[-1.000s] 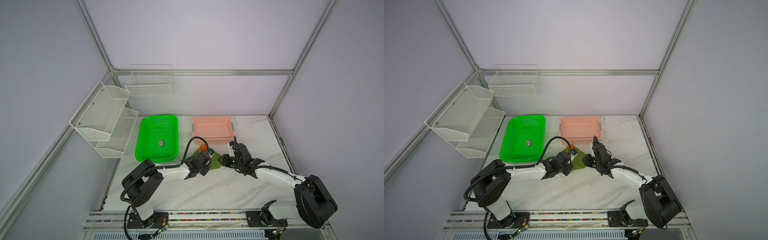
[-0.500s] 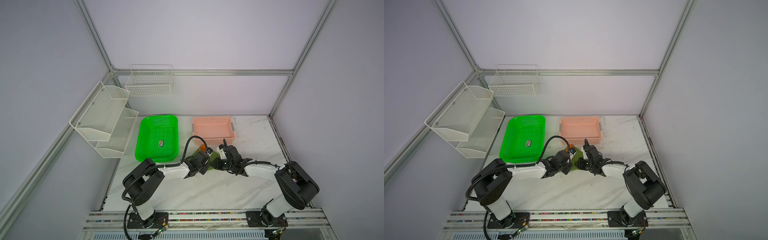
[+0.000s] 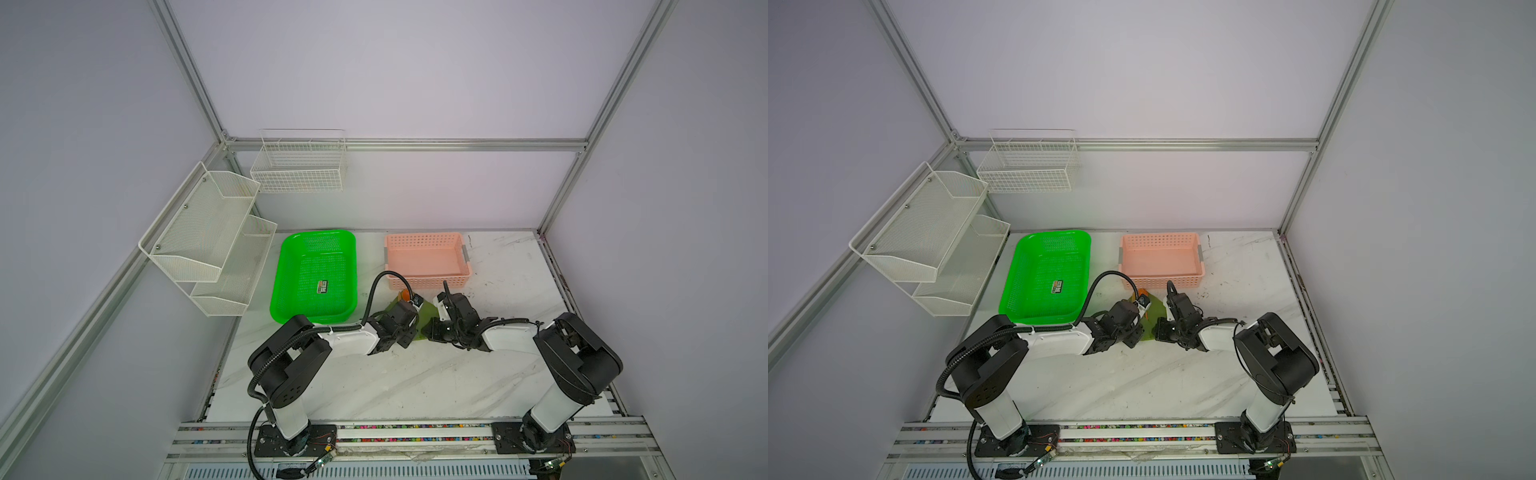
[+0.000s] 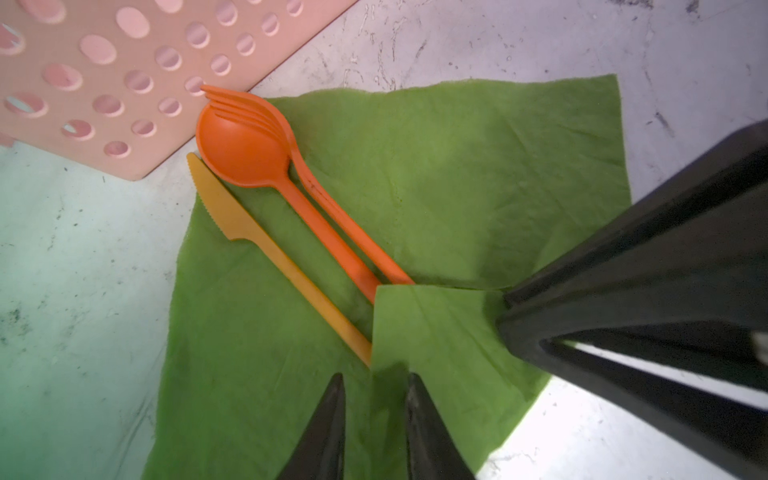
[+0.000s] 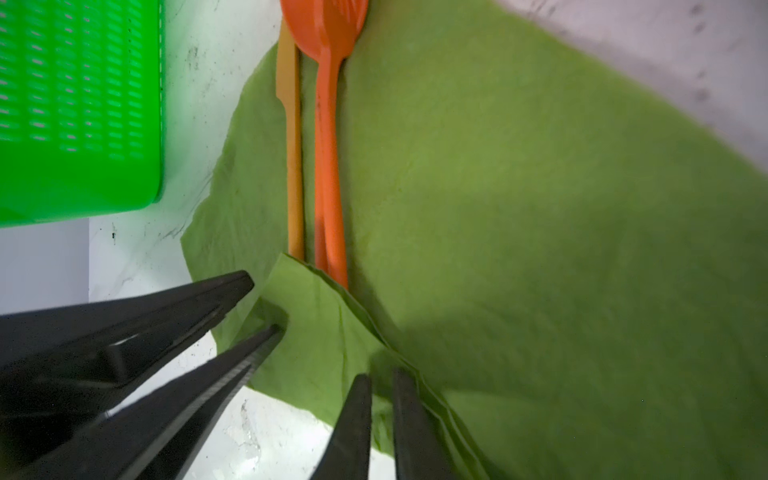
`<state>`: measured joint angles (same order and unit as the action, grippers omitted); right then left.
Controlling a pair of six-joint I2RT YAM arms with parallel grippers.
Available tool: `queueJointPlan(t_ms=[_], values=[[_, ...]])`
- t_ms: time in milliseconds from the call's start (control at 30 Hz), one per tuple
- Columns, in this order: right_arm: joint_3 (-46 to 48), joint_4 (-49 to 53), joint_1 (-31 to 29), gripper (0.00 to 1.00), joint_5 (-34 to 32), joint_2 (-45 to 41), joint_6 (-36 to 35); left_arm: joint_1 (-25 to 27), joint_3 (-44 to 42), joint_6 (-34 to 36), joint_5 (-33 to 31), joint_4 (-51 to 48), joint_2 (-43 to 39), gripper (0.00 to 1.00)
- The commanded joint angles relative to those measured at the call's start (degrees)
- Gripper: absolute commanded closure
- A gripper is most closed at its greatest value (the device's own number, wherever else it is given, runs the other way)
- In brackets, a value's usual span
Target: Place the utensils on the paper napkin and roll it up
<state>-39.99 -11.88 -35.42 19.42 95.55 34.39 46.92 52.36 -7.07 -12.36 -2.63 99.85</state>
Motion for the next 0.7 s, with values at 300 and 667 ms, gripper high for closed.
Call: queueJointPlan(t_ms=[300, 667], values=[[0.26, -1.63, -0.26, 0.84, -0.79, 1.26, 1.38, -1.20, 6.58, -12.29, 5.76, -3.86, -13.45, 0.70], [-0.39, -1.44, -0.26, 0.85, -0.22, 2.21, 1.00, 0.36, -5.29, -20.76, 14.79, 6.67, -11.80, 0.72]])
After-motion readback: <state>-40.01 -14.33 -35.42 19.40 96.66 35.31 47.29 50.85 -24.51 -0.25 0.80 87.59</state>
